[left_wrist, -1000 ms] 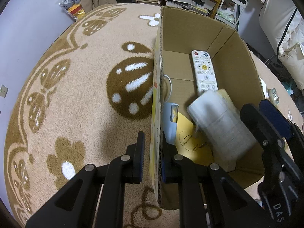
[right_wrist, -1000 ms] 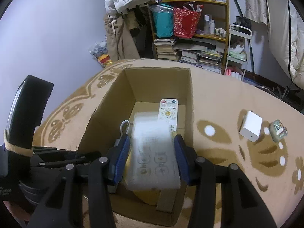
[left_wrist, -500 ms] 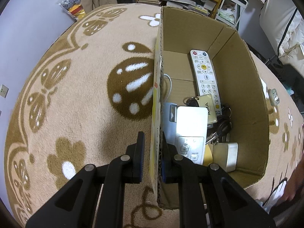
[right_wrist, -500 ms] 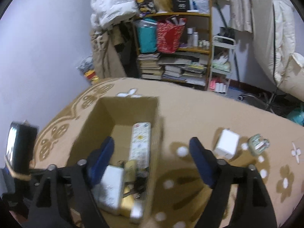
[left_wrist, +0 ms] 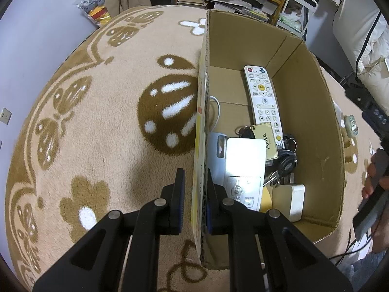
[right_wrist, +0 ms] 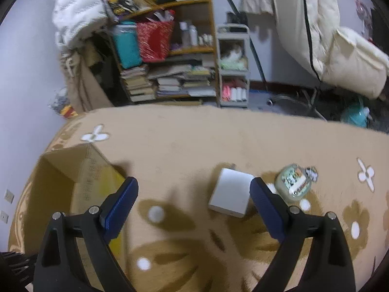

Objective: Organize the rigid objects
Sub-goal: 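Move the right gripper to the white charger block and grasp it, then lift the white charger block with the right gripper over the box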

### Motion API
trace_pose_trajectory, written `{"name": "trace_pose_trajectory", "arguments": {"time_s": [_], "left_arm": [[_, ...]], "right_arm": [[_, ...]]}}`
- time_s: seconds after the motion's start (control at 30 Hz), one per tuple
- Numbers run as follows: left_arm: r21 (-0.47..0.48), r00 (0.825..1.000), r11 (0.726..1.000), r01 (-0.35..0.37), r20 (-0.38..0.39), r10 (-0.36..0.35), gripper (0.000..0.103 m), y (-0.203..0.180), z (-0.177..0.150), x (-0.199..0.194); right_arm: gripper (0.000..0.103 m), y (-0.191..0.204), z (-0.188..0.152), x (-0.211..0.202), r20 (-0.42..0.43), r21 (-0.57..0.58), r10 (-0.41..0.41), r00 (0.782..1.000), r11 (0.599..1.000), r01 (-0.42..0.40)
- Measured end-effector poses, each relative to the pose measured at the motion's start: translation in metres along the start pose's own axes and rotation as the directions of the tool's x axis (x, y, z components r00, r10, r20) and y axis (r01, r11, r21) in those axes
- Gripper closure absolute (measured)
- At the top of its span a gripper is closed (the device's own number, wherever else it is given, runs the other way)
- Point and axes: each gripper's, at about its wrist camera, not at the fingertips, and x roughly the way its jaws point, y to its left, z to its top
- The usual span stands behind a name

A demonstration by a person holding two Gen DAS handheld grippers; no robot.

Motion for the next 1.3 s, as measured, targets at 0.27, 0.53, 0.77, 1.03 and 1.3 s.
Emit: {"name": "trace_pose_trajectory", "arguments": {"time_s": [0.27, 0.53, 0.77, 1.03, 1.3], "left_arm": [[0.002, 1.000, 1.000, 0.001, 0.003, -0.001, 0.089, -0.001, -0.001, -0.001], [0.004, 1.000, 1.000, 0.001, 0.005, -0.001, 0.089, -0.002, -0.002, -0.002], [0.004, 1.000, 1.000, 0.002, 0.006, -0.002, 0.089, -0.002, -0.002, -0.002], [0.004, 1.000, 1.000, 0.001, 0.006, -0.001, 0.089, -0.001, -0.001, -0.002], [0.011, 1.000, 1.000, -0.008, 0.006, 0.008, 0.089, -0.001, 0.002, -0.002]], "right_arm": [[0.005, -0.020, -0.007, 0.047, -0.089, 0.041, -0.038, 0.995, 0.998, 0.042], [0.026, -0.035, -0.011, 0.081, -0.202, 0.069, -0.091, 0.975, 0.992, 0.107], [0.046, -0.036, -0.023, 0.079, -0.204, 0.036, -0.131, 0.970, 0.989, 0.141], [0.047, -0.034, -0.035, 0.055, -0.184, 0.011, -0.075, 0.980, 0.997, 0.079], [0.047, -0.015, -0.040, 0.017, -0.108, -0.033, 0.013, 0.994, 0.999, -0.016]]}}
